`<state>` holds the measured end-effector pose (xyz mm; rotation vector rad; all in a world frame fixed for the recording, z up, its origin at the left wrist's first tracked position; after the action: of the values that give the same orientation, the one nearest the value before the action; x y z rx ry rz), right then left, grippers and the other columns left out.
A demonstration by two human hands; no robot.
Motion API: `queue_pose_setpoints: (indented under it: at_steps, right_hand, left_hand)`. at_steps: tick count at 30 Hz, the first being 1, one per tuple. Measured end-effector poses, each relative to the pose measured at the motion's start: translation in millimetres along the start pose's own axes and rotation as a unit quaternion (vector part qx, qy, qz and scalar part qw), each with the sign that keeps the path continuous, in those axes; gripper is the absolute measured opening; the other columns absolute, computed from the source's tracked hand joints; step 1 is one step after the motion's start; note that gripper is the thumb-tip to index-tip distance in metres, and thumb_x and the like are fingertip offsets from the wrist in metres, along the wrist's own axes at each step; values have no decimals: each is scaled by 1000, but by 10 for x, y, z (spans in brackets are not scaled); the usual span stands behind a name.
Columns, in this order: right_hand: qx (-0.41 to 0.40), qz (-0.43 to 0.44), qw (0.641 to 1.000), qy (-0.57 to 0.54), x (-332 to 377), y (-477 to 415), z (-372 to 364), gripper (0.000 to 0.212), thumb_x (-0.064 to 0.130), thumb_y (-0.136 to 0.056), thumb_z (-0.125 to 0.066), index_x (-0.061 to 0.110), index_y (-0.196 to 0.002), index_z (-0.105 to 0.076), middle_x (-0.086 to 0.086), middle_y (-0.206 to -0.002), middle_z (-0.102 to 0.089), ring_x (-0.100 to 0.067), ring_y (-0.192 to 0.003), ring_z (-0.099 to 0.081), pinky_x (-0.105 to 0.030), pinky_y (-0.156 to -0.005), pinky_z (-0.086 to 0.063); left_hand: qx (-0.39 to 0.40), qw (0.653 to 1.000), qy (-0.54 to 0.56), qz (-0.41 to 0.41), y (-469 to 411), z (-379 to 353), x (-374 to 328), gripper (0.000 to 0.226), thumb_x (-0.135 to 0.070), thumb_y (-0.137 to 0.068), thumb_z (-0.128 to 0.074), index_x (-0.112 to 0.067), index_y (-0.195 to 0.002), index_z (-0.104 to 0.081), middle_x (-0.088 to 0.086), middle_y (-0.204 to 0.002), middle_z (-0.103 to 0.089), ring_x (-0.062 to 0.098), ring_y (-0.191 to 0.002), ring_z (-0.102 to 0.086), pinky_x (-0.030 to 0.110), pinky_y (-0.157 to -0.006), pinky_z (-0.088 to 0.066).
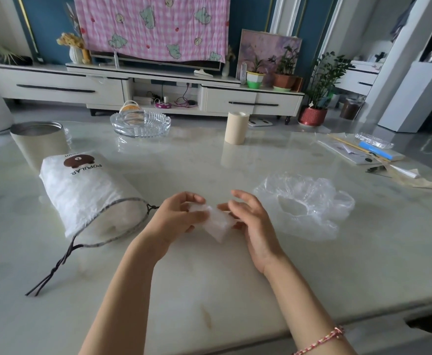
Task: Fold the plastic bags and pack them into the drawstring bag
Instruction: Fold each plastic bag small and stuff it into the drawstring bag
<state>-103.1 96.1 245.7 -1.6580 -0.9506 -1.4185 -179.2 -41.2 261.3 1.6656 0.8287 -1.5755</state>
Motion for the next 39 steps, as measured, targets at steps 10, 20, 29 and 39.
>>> queue_pose_setpoints:
  at_steps: [10, 20, 29, 39]
  right_hand:
    - [104, 51, 976, 185, -69, 61, -80, 17, 13, -77, -76, 17, -71, -60, 4, -69, -57, -8, -64, -48, -20, -62, -39]
    - [149, -3, 986, -73, 90, 87, -111, 7, 12, -67, -74, 15, -67, -67, -2, -98, -72, -14, -93, -66, -23, -83, -50]
    - [116, -5, 993, 29, 46, 157, -554, 13, -3, -84, -61, 8, -91, -62, -2, -82, -63, -13, -76, -57, -21, -70, -49]
    - [30, 256, 926, 277, -73, 60, -1158, 16, 9, -77, -71, 16, -82, -57, 11, -71, -55, -1, -67, -50, -17, -65, -41]
  left_hand:
    - [-8, 1000, 15, -6, 22, -56, 9, 14, -5, -91, -55, -12, -85, -65, 6, -78, -58, 17, -69, -56, 29, -67, -48]
    - [-44, 978, -171, 109, 254, -110, -248, 21, -12, -91, -54, -6, -72, -60, -2, -43, -54, 6, -30, -47, 12, -36, -33]
    - [-321, 852, -413, -38, 431, 822, -639, 80, -36, -54, -42, -19, -132, -49, 11, -139, -45, 30, -133, -27, 36, -110, -22]
    - [-234, 861, -450, -40, 275, 785, -166, 41, -33, -100, -35, -37, -141, -37, 6, -159, -1, 24, -145, 7, 38, -114, 2]
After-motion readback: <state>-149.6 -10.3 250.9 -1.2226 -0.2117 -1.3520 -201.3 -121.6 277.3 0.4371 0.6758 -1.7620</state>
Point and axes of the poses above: each hand's wrist, its own y-axis away from the middle knuckle, its own z-axis out of the back of the hand, x = y × z, the point moved 1 cm from there along -y, towards the middle knuckle
